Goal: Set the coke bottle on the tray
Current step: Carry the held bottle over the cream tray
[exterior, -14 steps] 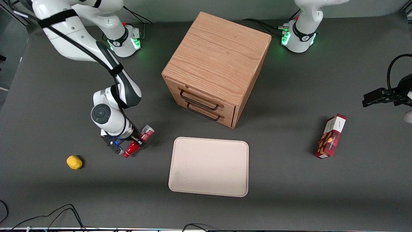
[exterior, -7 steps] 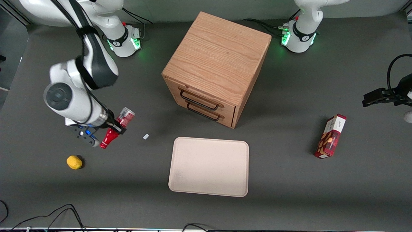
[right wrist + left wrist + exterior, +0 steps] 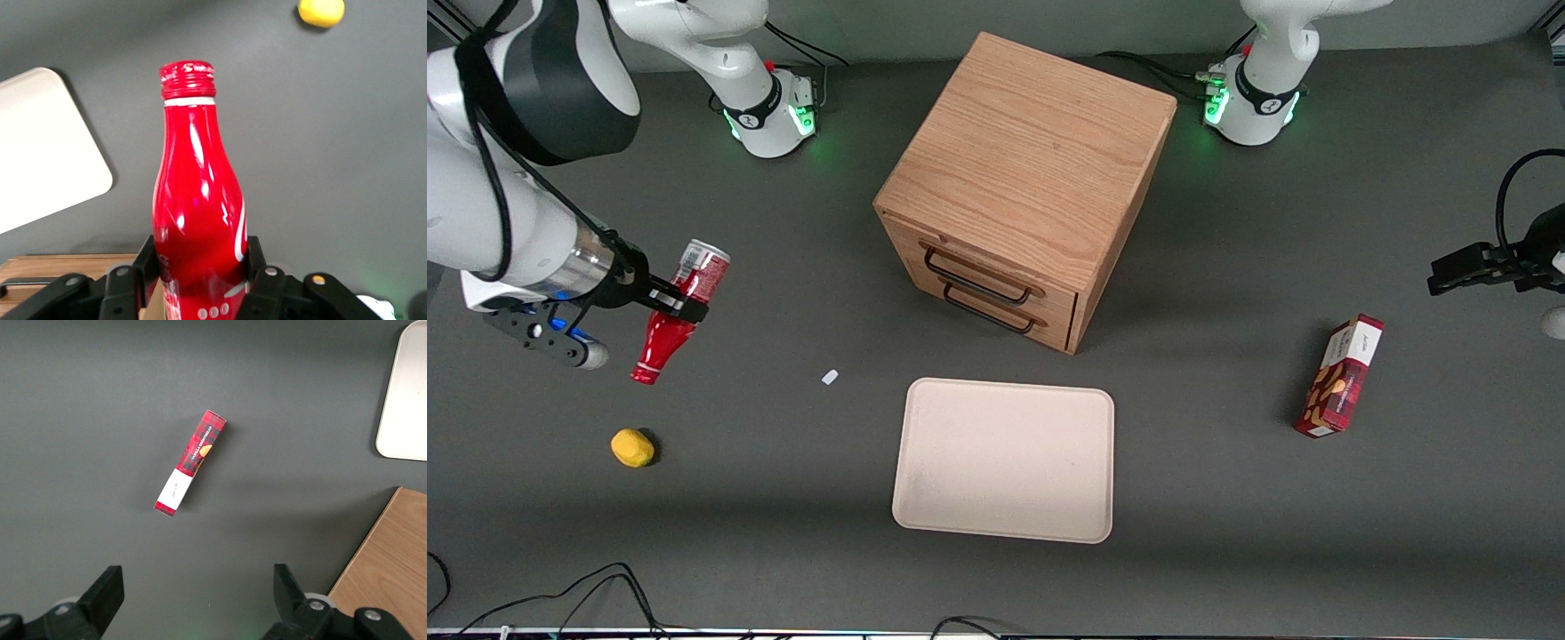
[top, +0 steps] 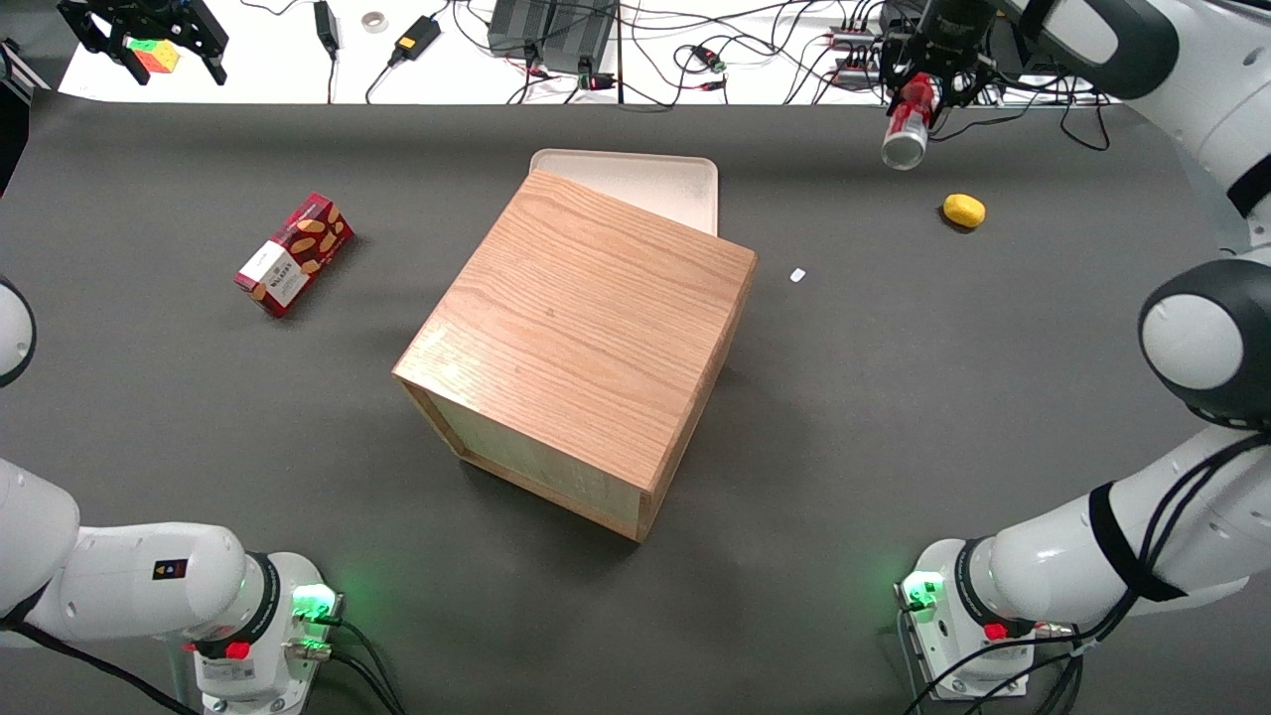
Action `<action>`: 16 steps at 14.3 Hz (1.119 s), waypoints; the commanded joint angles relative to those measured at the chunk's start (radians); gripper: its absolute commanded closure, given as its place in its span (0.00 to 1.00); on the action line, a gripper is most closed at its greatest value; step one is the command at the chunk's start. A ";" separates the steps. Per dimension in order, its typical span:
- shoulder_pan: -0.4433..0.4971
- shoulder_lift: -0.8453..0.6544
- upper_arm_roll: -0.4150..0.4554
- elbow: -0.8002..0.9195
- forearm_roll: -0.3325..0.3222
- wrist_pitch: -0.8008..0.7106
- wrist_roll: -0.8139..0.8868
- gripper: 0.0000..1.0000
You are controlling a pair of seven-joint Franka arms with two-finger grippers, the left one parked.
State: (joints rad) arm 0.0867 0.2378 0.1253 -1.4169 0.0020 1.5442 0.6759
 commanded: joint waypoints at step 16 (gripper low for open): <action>0.355 0.841 -0.118 0.532 0.004 0.464 -0.015 1.00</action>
State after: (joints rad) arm 0.4302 1.0404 0.0237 -0.9481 0.0015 2.0018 0.6972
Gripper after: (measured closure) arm 0.445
